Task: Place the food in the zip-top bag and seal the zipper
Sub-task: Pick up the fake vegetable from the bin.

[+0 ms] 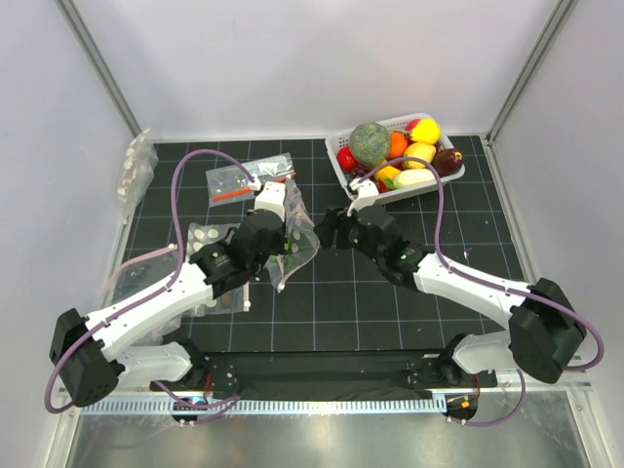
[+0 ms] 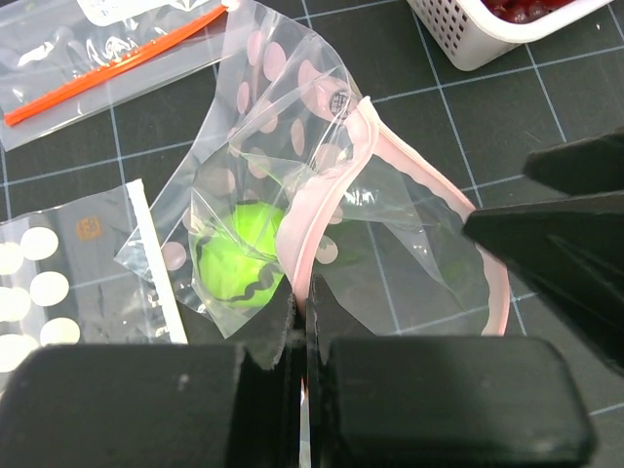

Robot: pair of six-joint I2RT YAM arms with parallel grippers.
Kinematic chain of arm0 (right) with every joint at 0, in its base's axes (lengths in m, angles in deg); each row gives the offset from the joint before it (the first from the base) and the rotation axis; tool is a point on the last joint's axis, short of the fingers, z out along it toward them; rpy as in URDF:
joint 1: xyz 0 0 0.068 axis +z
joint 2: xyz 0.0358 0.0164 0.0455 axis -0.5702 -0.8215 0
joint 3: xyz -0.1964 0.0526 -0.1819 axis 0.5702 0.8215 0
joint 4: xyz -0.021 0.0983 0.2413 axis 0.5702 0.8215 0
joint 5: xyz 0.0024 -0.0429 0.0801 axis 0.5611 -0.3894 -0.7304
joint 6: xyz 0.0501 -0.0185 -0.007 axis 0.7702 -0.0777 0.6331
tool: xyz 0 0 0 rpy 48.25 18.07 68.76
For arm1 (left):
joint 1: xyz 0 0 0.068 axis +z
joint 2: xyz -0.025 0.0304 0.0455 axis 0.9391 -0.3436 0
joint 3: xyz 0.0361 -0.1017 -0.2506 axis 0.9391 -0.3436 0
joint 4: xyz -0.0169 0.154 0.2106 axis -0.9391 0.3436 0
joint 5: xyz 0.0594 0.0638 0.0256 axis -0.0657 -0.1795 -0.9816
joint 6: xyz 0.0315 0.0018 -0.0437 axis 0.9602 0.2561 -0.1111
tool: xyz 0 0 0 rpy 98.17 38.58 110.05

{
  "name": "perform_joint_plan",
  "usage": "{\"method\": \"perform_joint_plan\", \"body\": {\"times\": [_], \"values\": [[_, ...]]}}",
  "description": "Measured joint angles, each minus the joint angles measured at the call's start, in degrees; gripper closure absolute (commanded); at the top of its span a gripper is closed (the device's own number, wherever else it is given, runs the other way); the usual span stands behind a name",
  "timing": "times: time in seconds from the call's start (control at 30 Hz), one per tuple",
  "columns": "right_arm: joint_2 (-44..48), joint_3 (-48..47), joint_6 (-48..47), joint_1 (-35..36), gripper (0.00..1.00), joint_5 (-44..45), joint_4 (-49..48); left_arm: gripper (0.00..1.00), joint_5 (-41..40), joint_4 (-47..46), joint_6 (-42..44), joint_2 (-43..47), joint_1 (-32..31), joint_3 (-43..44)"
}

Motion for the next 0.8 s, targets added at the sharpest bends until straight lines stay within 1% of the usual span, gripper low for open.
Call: {"method": "perform_joint_plan", "body": {"times": [0.1,0.23,0.4,0.57,0.7,0.8], "values": [[2.1,0.0,-1.4,-0.6,0.33,2.8,1.9,1.0,0.0,0.0,0.1,0.0,0.0,0.0],[5.0,-1.0,-4.0,-2.0,0.33,10.1,5.1,1.0,0.1,-0.3,0.1,-0.4,0.0,0.0],[4.6,-3.3,-9.0,-5.6,0.31,18.3,5.8,1.0,0.5,-0.6,0.0,-0.5,0.0,0.0],[-2.3,-10.2,-14.9,-11.7,0.23,21.5,7.3,1.0,1.7,-0.9,0.0,-0.5,0.0,0.0],[-8.5,-14.6,-18.1,-15.5,0.22,21.3,8.6,1.0,2.4,-1.2,0.0,-0.9,0.0,0.0],[-14.3,-18.6,-20.3,-16.6,0.25,21.4,9.2,1.0,3.2,-1.3,0.0,-1.7,0.0,0.0]]}}
